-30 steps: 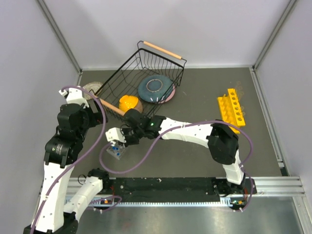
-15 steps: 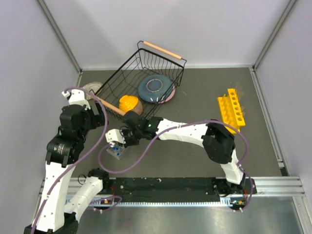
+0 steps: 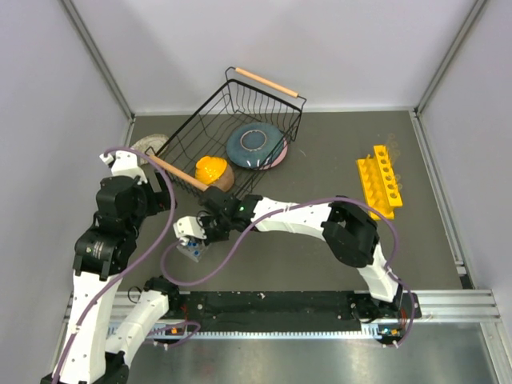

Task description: Organize the chemistry lab equipment

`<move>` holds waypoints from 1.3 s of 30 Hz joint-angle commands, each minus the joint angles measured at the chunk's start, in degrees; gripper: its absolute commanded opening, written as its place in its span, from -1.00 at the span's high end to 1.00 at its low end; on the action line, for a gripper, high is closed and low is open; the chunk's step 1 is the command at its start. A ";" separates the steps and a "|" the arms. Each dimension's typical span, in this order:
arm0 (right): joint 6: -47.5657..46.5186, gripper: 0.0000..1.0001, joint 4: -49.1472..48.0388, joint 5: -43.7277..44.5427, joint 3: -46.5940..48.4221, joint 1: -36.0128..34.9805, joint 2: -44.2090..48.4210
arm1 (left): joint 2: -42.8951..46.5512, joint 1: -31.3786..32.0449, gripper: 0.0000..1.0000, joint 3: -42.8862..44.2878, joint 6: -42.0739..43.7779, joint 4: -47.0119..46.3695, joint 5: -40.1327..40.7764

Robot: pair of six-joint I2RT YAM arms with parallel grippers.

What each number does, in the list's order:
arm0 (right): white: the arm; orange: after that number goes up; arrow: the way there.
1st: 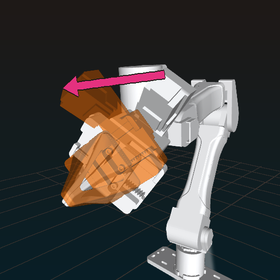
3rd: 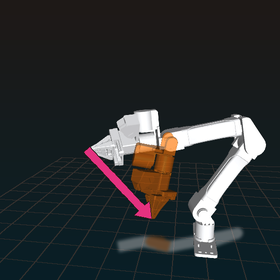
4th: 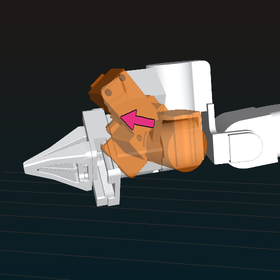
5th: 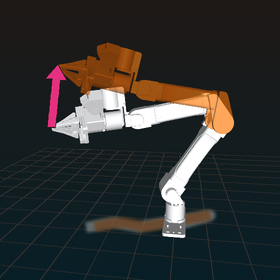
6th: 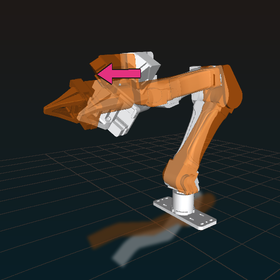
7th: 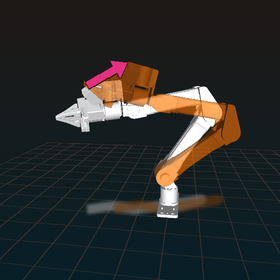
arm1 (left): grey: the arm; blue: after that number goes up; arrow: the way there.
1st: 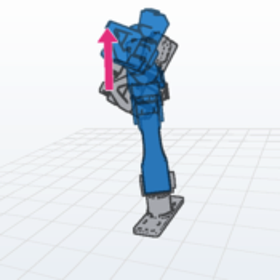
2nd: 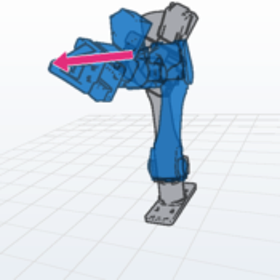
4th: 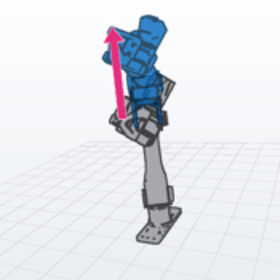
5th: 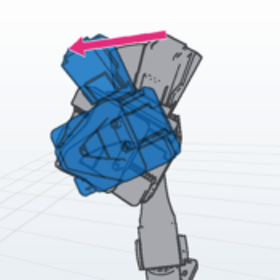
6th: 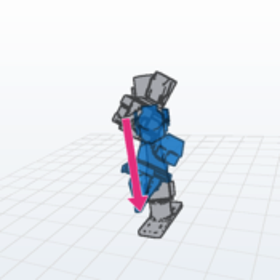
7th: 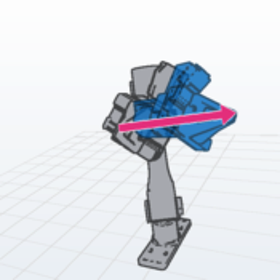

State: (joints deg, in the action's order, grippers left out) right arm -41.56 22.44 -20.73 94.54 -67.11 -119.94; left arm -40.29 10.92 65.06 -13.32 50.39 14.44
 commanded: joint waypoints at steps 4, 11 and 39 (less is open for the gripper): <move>-0.45 0.41 1.21 0.52 4.33 -1.09 -3.37 | 0.74 -0.28 -0.98 0.42 0.58 -0.21 -0.02; 1.57 0.01 1.64 -0.62 5.39 -1.18 2.24 | 0.66 -0.28 -0.98 2.79 0.58 1.02 -0.02; 30.92 -0.97 6.84 36.54 -7.62 28.34 51.82 | -0.84 -0.28 -0.98 11.58 -10.41 -7.06 -21.29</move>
State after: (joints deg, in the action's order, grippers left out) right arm -18.39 31.09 0.84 85.89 -40.42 -70.61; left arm -41.78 10.92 73.82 -21.91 48.21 -3.31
